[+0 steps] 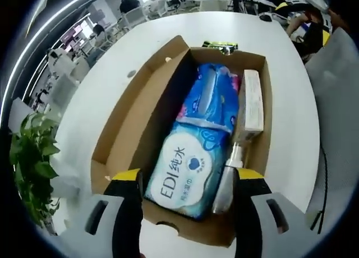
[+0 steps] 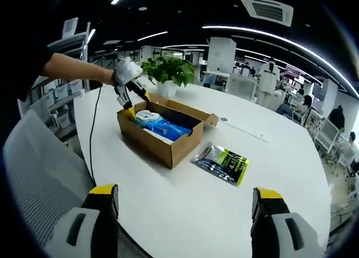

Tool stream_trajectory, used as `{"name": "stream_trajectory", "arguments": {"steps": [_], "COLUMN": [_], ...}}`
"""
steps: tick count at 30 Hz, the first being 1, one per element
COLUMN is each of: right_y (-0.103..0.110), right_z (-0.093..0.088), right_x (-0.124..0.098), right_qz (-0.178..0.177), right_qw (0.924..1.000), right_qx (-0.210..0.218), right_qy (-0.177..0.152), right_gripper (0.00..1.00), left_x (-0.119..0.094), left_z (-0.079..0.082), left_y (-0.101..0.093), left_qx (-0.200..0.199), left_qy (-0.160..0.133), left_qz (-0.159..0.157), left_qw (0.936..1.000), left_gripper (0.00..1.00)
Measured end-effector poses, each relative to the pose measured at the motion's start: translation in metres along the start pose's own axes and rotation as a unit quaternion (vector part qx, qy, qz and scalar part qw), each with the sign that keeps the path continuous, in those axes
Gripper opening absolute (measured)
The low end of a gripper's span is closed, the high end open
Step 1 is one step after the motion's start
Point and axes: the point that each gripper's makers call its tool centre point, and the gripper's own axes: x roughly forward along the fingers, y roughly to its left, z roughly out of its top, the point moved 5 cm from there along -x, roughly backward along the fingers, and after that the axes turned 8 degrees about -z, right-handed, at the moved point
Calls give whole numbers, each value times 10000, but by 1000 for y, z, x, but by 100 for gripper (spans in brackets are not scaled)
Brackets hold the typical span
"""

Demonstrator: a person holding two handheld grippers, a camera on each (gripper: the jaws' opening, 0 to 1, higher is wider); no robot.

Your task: Operate the shoe box by opening the lid, removing the specified soft item, and placing it in the target area until the item is outside and the box remains undamaged.

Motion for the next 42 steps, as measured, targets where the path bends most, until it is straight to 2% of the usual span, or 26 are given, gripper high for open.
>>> {"name": "stream_trajectory", "arguments": {"steps": [6, 11, 13, 17, 22, 28, 32, 38, 42], "right_y": [5, 4, 1, 0, 1, 5, 3, -1, 3], "right_z": [-1, -3, -7, -9, -12, -22, -28, -24, -22], "right_x": [-13, -22, -26, -33, -41, -44, -45, -49, -45], "right_qz": [-76, -216, -353, -387, -481, -557, -714, -926, -812], "right_qw": [10000, 9996, 9987, 9990, 9988, 9981, 9965, 9946, 9960], "right_qx": [65, -160, -321, -162, -32, 183, 212, 369, 335], "right_qy": [1, 94, 190, 133, 103, 189, 376, 275, 166], "right_gripper": [99, 99, 99, 99, 99, 99, 97, 96, 94], "left_x": [13, 24, 29, 38, 47, 57, 62, 63, 64], "left_z": [-4, -4, -3, -6, -14, -17, -17, -17, -18], "left_y": [5, 7, 9, 13, 14, 13, 13, 14, 14], "left_qx": [379, 592, 650, 552, 349, 461, 613, 605, 643], "left_qy": [409, 721, 837, 1017, 1085, 1200, 1231, 1278, 1245], "left_qz": [-142, -259, -294, -356, -429, -504, -576, -583, -583], "left_qw": [9983, 9953, 9939, 9926, 9926, 9904, 9888, 9882, 9884], "left_gripper": [59, 59, 59, 60, 61, 61, 61, 59, 57]}}
